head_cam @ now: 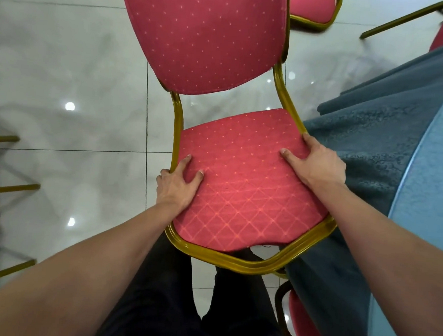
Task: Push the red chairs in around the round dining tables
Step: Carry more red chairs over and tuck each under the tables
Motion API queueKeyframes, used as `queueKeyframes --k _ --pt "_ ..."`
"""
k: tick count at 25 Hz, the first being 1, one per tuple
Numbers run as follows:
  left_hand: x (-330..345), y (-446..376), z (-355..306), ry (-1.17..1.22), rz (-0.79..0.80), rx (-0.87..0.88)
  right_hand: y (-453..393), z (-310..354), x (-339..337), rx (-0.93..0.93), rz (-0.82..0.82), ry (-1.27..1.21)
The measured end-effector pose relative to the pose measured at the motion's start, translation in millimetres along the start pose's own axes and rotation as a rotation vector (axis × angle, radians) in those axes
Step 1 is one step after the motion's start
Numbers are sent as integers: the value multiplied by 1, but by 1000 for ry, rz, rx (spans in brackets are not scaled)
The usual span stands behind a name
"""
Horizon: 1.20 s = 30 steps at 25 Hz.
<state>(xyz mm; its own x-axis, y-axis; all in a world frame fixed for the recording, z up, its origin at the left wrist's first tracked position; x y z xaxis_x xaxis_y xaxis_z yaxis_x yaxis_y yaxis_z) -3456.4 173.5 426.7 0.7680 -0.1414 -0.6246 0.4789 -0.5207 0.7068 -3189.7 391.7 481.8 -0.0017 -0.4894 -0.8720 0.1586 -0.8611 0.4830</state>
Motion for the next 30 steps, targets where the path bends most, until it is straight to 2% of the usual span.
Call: queueKeyframes --k 13,18,25,30 --pt "-49 35 62 9 30 53 91 45 -5 102 28 7" --pt "-69 39 85 7 56 72 118 65 2 124 24 -63" --pt "-83 37 85 306 251 116 124 61 -23 116 -37 -50" --pt "-64 76 80 322 167 164 142 43 -40 112 -22 -3"
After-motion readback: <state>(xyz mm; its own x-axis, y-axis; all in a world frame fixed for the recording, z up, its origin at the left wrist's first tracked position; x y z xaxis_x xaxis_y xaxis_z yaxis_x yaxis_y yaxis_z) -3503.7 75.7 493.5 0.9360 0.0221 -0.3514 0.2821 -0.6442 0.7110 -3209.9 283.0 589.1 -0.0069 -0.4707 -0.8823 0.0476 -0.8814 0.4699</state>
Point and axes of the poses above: each hand's wrist, its own y-axis away from the middle knuckle, its own x-axis out of the palm, z = x × y, the point moved 3 cm from there along -y, towards the middle knuckle
